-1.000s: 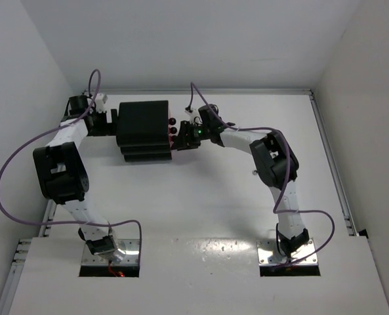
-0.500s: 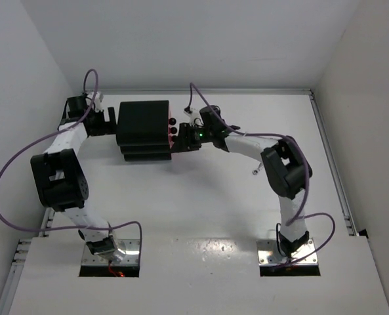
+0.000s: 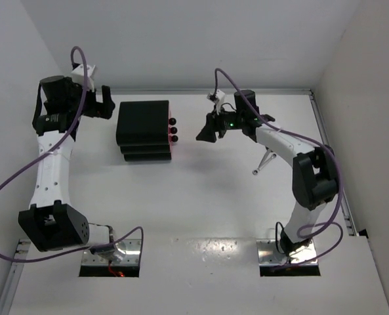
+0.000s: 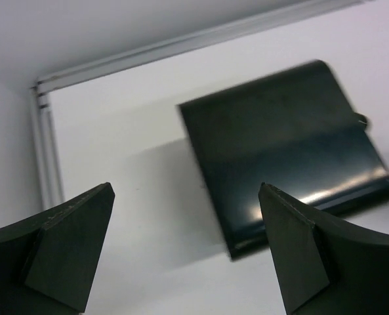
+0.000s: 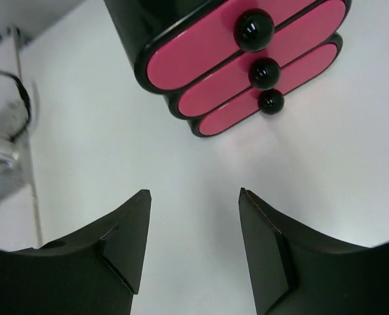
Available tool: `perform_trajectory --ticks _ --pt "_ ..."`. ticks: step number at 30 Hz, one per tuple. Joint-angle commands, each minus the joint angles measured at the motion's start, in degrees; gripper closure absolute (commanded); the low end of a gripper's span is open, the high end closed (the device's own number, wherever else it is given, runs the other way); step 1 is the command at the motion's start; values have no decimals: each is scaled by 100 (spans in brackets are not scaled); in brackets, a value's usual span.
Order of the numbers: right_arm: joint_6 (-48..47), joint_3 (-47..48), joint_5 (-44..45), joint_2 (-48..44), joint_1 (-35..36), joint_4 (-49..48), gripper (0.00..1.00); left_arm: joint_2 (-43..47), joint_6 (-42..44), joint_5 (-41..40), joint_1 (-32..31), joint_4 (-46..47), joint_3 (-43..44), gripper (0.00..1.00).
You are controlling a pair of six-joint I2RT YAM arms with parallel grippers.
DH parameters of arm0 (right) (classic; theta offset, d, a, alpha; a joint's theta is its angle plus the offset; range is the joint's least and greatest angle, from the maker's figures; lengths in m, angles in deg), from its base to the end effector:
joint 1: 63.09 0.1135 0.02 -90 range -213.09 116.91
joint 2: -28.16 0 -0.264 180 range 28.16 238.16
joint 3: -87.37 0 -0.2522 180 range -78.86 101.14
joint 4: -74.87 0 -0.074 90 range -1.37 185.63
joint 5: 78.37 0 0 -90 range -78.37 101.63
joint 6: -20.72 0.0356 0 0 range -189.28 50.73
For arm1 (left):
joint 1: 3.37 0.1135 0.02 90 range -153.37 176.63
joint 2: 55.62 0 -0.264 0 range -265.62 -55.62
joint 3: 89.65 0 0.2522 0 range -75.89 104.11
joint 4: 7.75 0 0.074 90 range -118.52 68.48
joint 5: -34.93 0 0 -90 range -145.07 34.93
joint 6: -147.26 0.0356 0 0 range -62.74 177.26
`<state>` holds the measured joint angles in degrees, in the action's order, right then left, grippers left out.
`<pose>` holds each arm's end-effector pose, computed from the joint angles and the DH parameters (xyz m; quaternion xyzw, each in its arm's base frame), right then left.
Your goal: Sort the tools into containers
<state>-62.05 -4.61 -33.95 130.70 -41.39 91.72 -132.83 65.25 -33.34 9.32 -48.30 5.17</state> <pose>0.3678 0.1737 0.2565 -0.2894 0.7736 0.4398 0.3527 0.2961 0.0532 0.4055 0.0705 0.8222 -0.0572 0.5619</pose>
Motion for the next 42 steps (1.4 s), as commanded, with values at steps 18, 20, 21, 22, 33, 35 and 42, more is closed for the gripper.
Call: perform_trajectory --ticks 18,20,21,22,33,35,42 --pt "-5987 3708 -161 2287 107 3257 43 -207 133 -363 -1514 -661 -749 1" --pt "-5987 4008 -214 2410 177 3329 42 -207 63 -363 -1515 -513 -819 1" --pt "-5891 4009 -214 2411 230 3208 42 -268 2 -415 -1515 -512 -898 1" --pt "-5786 3930 -214 2411 230 3076 42 -329 1 -416 -1515 -425 -899 1" --pt "-5091 4114 -328 2639 529 2547 36 -593 -105 -582 -1629 -292 -1066 1" --pt "-4960 4281 -328 2718 590 2547 36 -593 -105 -635 -1629 -292 -1066 1" --pt "-4414 4334 93 2833 705 1766 32 -593 -105 -636 -1682 -292 -1171 1"
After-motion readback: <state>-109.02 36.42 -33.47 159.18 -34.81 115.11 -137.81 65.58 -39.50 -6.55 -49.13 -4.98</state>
